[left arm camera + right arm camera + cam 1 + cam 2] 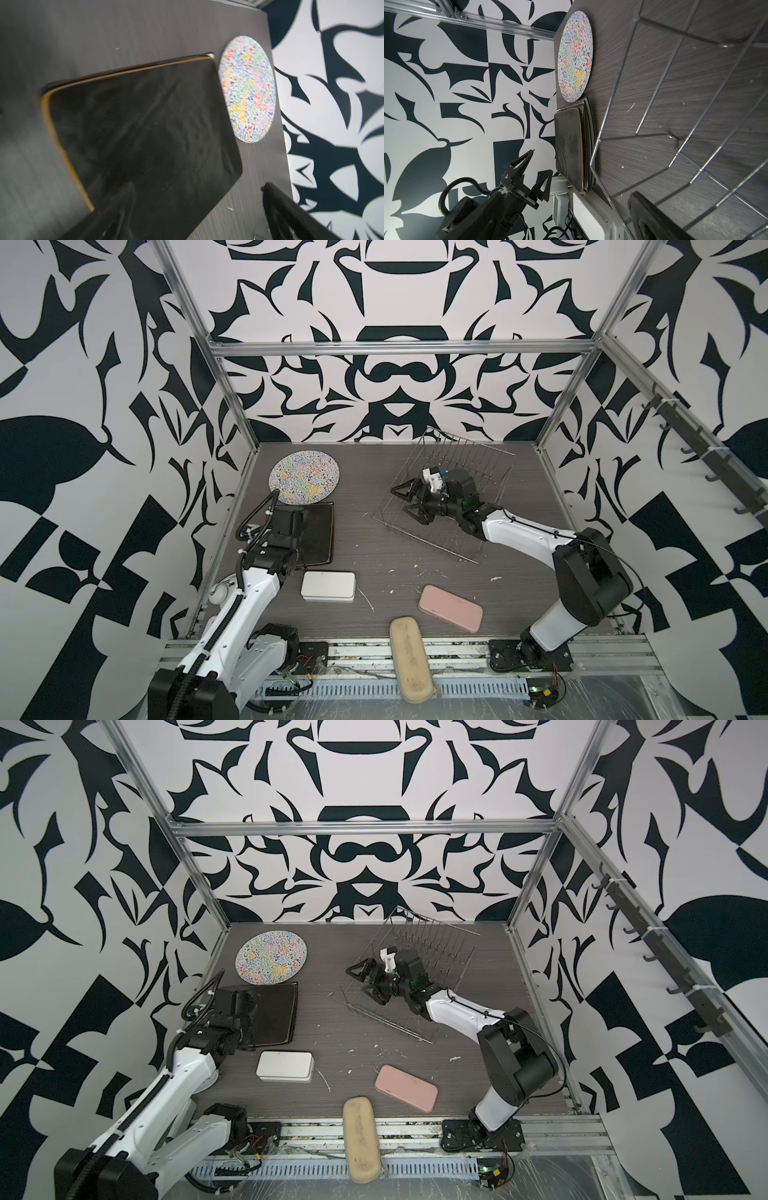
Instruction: Unload the plates from the dish rack
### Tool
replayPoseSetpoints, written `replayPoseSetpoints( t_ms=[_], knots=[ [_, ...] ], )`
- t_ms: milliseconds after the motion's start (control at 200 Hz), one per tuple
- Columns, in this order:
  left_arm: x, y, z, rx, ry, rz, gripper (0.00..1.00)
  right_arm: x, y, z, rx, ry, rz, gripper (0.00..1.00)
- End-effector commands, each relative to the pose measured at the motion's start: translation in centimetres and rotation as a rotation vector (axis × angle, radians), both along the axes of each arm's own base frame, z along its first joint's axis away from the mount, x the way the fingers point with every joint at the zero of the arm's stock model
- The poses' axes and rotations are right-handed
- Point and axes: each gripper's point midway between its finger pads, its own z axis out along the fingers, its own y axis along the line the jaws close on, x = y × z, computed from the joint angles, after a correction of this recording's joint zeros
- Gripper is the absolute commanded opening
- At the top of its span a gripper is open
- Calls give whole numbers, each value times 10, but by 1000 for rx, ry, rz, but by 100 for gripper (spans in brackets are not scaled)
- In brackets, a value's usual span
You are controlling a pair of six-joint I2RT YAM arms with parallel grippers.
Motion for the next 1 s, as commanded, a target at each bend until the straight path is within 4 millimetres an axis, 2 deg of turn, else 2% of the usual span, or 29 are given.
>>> replayPoseSetpoints(
  t_ms=[0, 110, 200, 325, 460, 650, 795, 995],
  knots=[
    [30, -20, 40, 185, -109, -276, 100, -1, -16, 23, -53, -112, -13, 99],
    [43, -39, 64, 296, -220, -464, 99, 0, -40, 21, -154, -175, -41, 99],
    [46, -51, 84, 378, -326, -570, 99, 3, -64, 17, -236, -259, -74, 99],
    [45, -60, 101, 520, -470, -657, 99, 16, -115, 0, -301, -291, -200, 99],
    [40, -59, 97, 658, -467, -717, 99, 23, -172, -6, -381, -428, -345, 99],
    [34, -49, 84, 822, -379, -757, 99, 11, -231, -13, -816, -630, -406, 99],
    [30, -42, 77, 882, -364, -744, 99, -1, -257, -11, -1017, -667, -414, 99],
    [24, -36, 71, 929, -409, -702, 99, -8, -276, -20, -1111, -679, -455, 99]
  ],
)
